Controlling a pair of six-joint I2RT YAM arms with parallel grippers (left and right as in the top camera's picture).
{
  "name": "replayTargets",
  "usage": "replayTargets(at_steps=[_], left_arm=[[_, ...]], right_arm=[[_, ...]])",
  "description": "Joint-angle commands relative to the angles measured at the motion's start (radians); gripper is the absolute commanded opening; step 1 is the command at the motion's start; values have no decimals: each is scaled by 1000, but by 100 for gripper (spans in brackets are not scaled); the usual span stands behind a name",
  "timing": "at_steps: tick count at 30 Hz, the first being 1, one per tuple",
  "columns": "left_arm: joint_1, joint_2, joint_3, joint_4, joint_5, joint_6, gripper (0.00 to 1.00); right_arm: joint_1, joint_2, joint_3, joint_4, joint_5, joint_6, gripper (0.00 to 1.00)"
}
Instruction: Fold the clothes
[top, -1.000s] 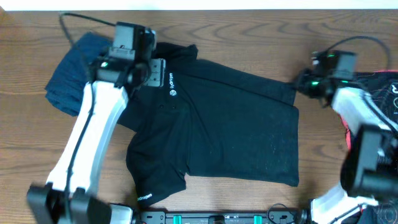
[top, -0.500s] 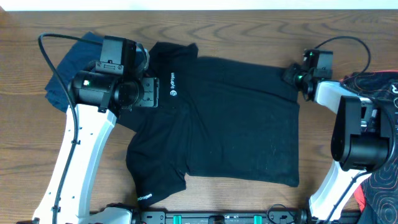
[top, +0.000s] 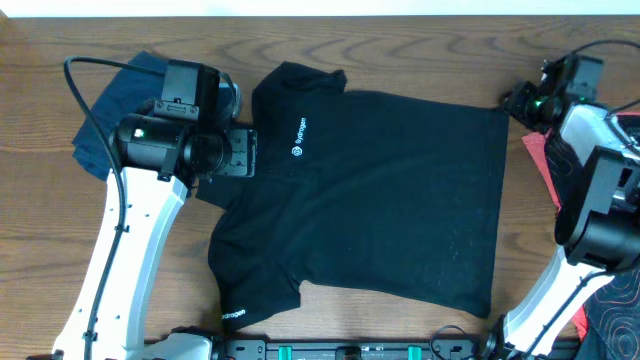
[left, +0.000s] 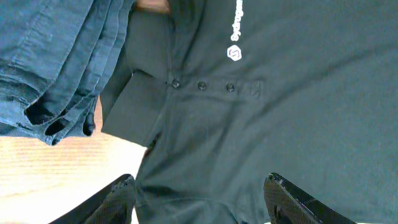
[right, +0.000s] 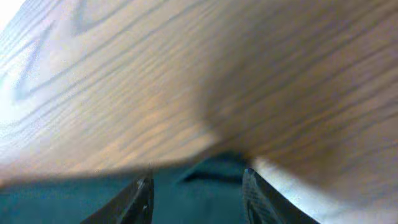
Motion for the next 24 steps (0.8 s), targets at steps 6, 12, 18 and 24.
replayTargets(at_steps=[6, 12, 18, 24], left_arm=[[0, 3, 2, -21, 3, -1, 71], [0, 3, 2, -5, 3, -1, 73], [0, 3, 2, -14, 4, -2, 74], [0, 3, 2, -14, 4, -2, 74]], right_arm=[[-33, -198, 53, -449, -95, -123, 29], [15, -179, -18, -441, 40, -50, 1], [73, -98, -127, -186, 109, 108, 1], [88, 11, -130, -59, 153, 227, 1]])
